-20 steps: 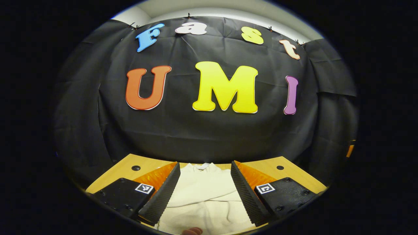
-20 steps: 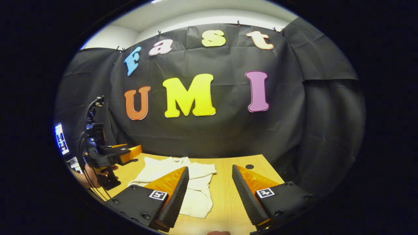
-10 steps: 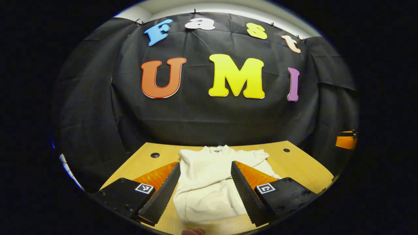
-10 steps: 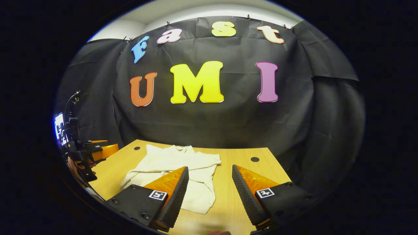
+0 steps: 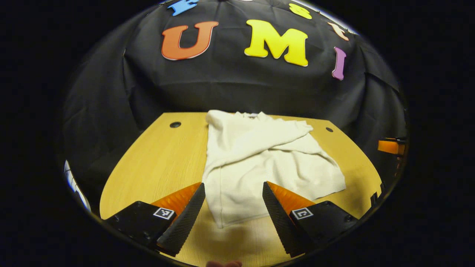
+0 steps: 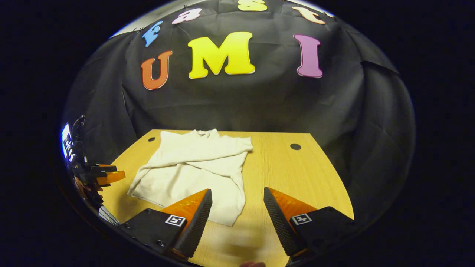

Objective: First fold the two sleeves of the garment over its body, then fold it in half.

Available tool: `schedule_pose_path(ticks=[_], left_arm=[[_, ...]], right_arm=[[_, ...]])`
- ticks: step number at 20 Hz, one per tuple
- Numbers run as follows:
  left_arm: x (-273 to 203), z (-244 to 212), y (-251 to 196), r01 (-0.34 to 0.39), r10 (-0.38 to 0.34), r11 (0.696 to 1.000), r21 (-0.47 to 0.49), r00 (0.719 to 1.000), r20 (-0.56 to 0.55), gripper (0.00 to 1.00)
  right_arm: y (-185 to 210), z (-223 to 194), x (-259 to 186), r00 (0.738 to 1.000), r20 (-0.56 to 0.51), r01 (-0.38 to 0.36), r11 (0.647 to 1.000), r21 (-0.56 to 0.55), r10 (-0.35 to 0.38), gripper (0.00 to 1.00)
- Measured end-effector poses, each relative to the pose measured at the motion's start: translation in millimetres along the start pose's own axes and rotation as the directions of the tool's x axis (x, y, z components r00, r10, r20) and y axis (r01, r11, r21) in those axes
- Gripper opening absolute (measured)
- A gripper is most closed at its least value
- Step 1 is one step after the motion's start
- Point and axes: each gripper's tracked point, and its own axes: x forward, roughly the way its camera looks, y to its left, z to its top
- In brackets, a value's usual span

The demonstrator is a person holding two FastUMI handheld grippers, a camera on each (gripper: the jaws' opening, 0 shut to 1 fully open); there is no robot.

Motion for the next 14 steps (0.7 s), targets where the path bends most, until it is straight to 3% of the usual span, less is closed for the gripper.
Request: schedule_pose_path(ticks=[8, 14], left_arm=[[29, -61, 16, -0.008, -0.014, 0.996, -0.094, 0.974, -0.226, 0.99], [42, -69, 10, 0.002, -0.031, 0.995, -0.100, 0.956, -0.292, 0.97]], right_arm=[[3, -66, 57, 0.972, -0.232, 0.040, 0.999, 0.033, -0.031, 0.86], [10, -109, 91, 0.930, -0.359, 0.096, 0.995, 0.030, -0.078, 0.89]])
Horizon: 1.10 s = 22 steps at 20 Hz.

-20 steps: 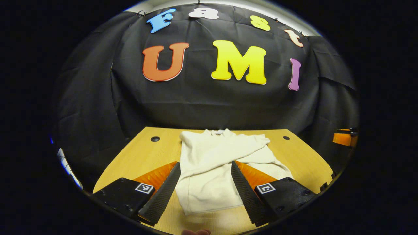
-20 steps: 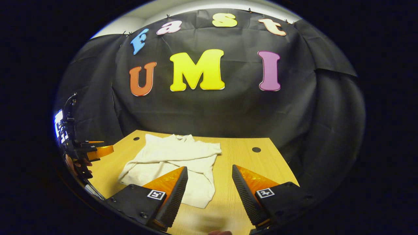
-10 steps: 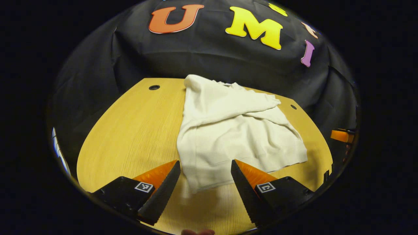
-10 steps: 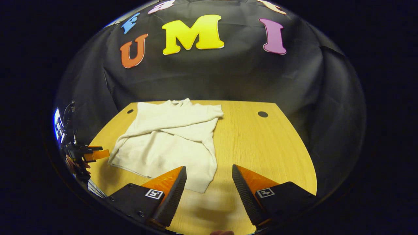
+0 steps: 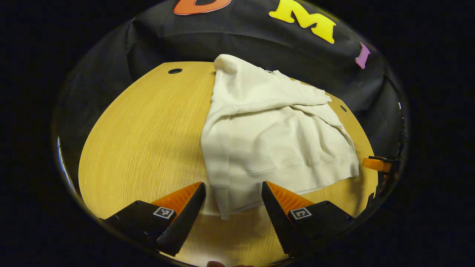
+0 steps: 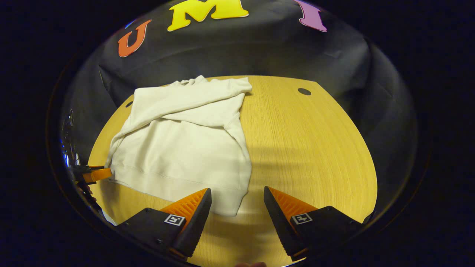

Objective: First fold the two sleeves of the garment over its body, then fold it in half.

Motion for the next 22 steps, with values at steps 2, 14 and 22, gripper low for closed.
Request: schedule_pose_path(ticks=[2, 14, 22], left_arm=[[3, 1, 0, -0.013, 0.013, 1.000, 0.005, 1.000, -0.010, 0.96], [9, 3, 2, -0.089, 0.090, 0.995, 0.034, 0.995, -0.029, 0.33], [-1, 18, -10, -0.018, 0.018, 0.999, 0.026, 1.000, 0.023, 0.06]], right_arm=[[2, -6, 9, 0.999, -0.033, 0.013, 1.000, -0.003, -0.013, 0.91], [30, -18, 23, 0.996, -0.083, -0.029, 0.997, 0.071, 0.035, 0.52], [30, -8, 14, 0.986, -0.071, -0.128, 0.950, 0.286, 0.154, 0.01]])
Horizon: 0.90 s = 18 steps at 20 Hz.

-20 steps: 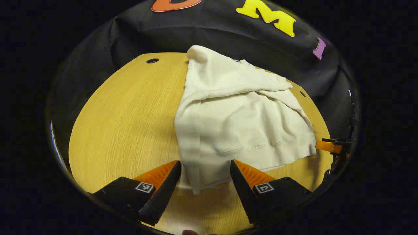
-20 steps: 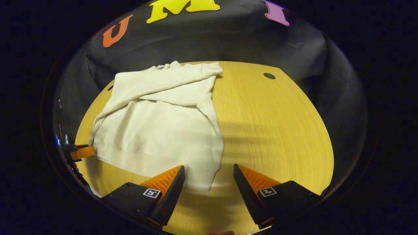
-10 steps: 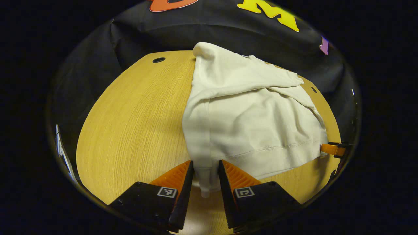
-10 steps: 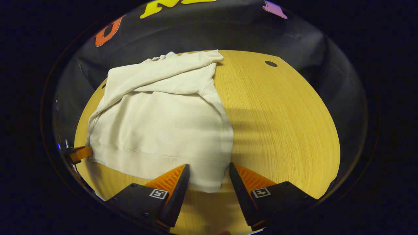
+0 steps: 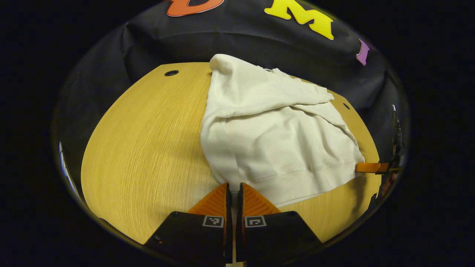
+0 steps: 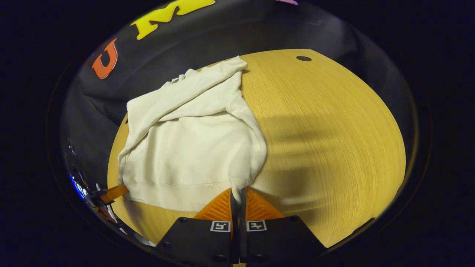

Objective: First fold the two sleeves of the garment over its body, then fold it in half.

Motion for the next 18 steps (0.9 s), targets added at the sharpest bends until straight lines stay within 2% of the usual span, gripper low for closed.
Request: schedule_pose_path(ticks=[5, 9, 15, 18], left_arm=[[-22, 35, -14, 0.031, -0.037, 0.997, 0.071, 0.995, 0.091, 0.05], [-43, 77, -31, 0.037, -0.058, 0.993, 0.114, 0.982, 0.182, 0.05], [-58, 160, -46, 0.040, -0.075, 0.992, 0.120, 0.950, 0.304, 0.05], [-55, 210, -43, 0.066, -0.087, 0.995, 0.071, 0.929, 0.360, 0.05]], right_arm=[[11, 32, -31, 0.994, 0.088, -0.059, 0.998, -0.005, 0.060, 0.00], [31, 77, -63, 0.977, 0.179, -0.109, 0.993, -0.034, 0.113, 0.00], [69, 158, -90, 0.940, 0.289, -0.165, 0.983, -0.080, 0.182, 0.00], [88, 206, -93, 0.920, 0.330, -0.180, 0.976, -0.122, 0.211, 0.00]])
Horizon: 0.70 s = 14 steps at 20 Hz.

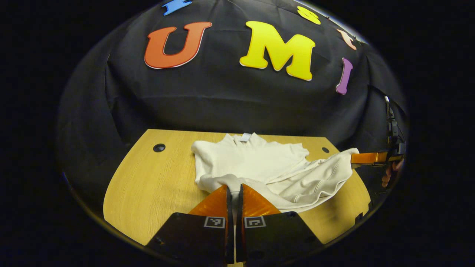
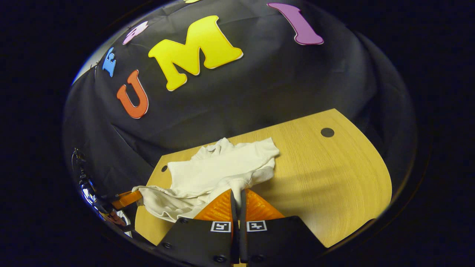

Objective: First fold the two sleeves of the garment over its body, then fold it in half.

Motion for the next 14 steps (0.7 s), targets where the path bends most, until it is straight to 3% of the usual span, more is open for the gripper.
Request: schedule_pose_path(ticks=[4, 7, 11, 14], left_arm=[[33, 56, 15, -0.002, 0.008, 0.993, -0.116, 0.999, 0.046, 0.05], [64, 84, 21, -0.005, 0.013, 0.989, -0.146, 0.999, 0.052, 0.05], [118, 98, 36, -0.015, 0.023, 0.981, -0.193, 0.999, 0.041, 0.05], [161, 92, 52, -0.029, 0.041, 0.964, -0.264, 0.998, 0.038, 0.04]], right_arm=[[24, 61, 36, 0.999, 0.025, -0.025, 1.000, -0.010, 0.025, 0.01], [37, 93, 69, 0.999, 0.030, -0.023, 0.998, -0.060, 0.024, 0.00], [33, 109, 124, 1.000, 0.001, -0.001, 0.997, -0.077, 0.001, 0.00], [12, 104, 173, 1.000, -0.020, 0.020, 1.000, -0.022, -0.020, 0.00]])
